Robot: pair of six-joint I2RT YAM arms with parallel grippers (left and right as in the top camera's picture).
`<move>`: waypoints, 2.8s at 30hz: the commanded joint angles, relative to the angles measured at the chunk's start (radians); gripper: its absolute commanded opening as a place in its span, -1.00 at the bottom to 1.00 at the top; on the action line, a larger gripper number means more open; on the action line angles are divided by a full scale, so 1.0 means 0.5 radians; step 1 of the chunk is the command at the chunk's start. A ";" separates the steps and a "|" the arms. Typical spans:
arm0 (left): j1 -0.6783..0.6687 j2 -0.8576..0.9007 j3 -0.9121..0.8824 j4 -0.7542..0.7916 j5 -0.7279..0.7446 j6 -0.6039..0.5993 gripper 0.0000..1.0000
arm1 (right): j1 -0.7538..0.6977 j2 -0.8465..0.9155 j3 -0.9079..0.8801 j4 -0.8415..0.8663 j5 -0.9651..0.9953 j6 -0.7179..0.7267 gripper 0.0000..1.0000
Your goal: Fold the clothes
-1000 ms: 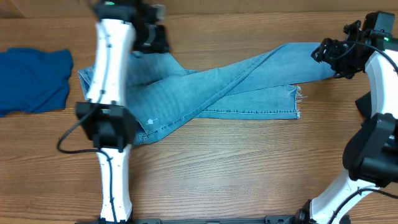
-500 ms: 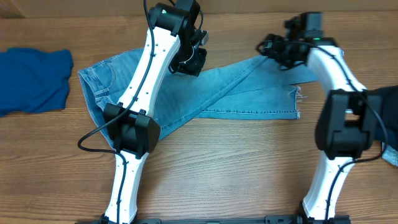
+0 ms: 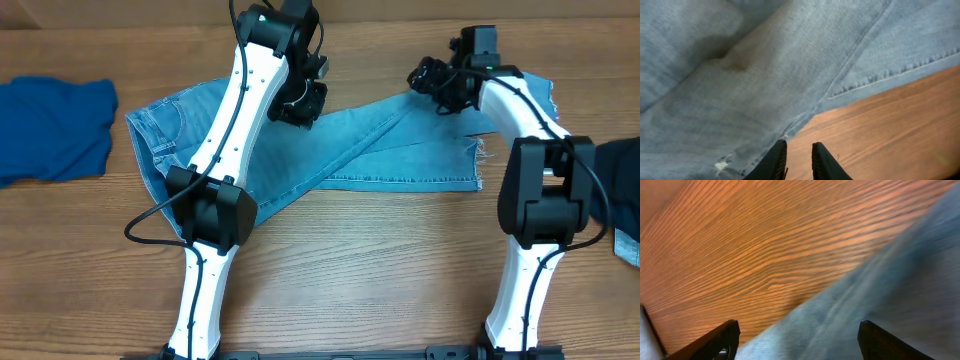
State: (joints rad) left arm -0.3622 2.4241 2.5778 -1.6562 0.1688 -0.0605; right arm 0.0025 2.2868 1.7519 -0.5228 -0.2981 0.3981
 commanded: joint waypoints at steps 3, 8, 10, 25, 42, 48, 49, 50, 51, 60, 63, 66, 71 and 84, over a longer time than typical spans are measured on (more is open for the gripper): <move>0.027 -0.075 0.034 0.037 -0.097 -0.030 -0.55 | -0.064 0.005 0.020 0.015 -0.035 -0.063 0.59; 0.034 -0.075 0.034 0.037 -0.097 -0.031 -0.55 | -0.018 0.013 0.019 0.066 -0.019 -0.061 0.50; 0.034 -0.075 0.034 0.037 -0.097 -0.031 -0.55 | 0.018 0.026 0.019 0.076 0.084 -0.011 0.47; 0.034 -0.075 0.034 0.014 -0.092 -0.044 -0.56 | 0.060 0.040 0.015 -0.006 0.249 0.700 0.33; 0.036 -0.077 0.051 -0.024 -0.092 -0.044 -0.60 | 0.064 0.056 -0.078 0.072 0.320 0.836 -0.23; 0.054 -0.077 0.212 -0.063 -0.092 -0.045 -0.62 | 0.064 0.098 -0.079 0.096 0.320 0.844 -0.30; 0.055 -0.077 0.250 -0.066 -0.092 -0.046 -0.61 | 0.064 0.099 -0.079 0.101 0.320 0.843 -0.36; 0.055 -0.077 0.295 -0.067 -0.092 -0.054 -0.61 | 0.064 0.098 -0.079 0.110 0.320 0.842 -0.42; 0.056 -0.077 0.333 -0.067 -0.092 -0.061 -0.60 | 0.064 0.098 -0.079 0.127 0.319 0.835 -0.51; 0.116 -0.170 0.618 -0.066 -0.093 -0.060 -0.46 | 0.018 -0.030 -0.057 -0.023 0.241 0.355 -0.92; 0.137 -0.207 0.618 -0.066 -0.094 -0.060 -0.45 | 0.015 -0.193 -0.057 -0.196 0.314 0.159 -0.92; 0.164 -0.219 0.618 -0.066 -0.092 -0.060 -0.45 | 0.015 -0.416 -0.057 -0.430 0.379 0.008 -0.92; 0.192 -0.220 0.618 -0.066 -0.090 -0.066 -0.45 | 0.015 -0.774 -0.057 -0.889 0.394 -0.235 -0.92; 0.189 -0.220 0.618 -0.067 -0.079 -0.065 -0.42 | 0.090 -0.950 -0.114 -1.997 0.387 -0.552 -0.92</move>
State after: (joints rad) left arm -0.2676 2.3444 2.8677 -1.6878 0.1295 -0.0788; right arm 0.0322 1.8114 1.7020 -1.4734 -0.1223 0.1741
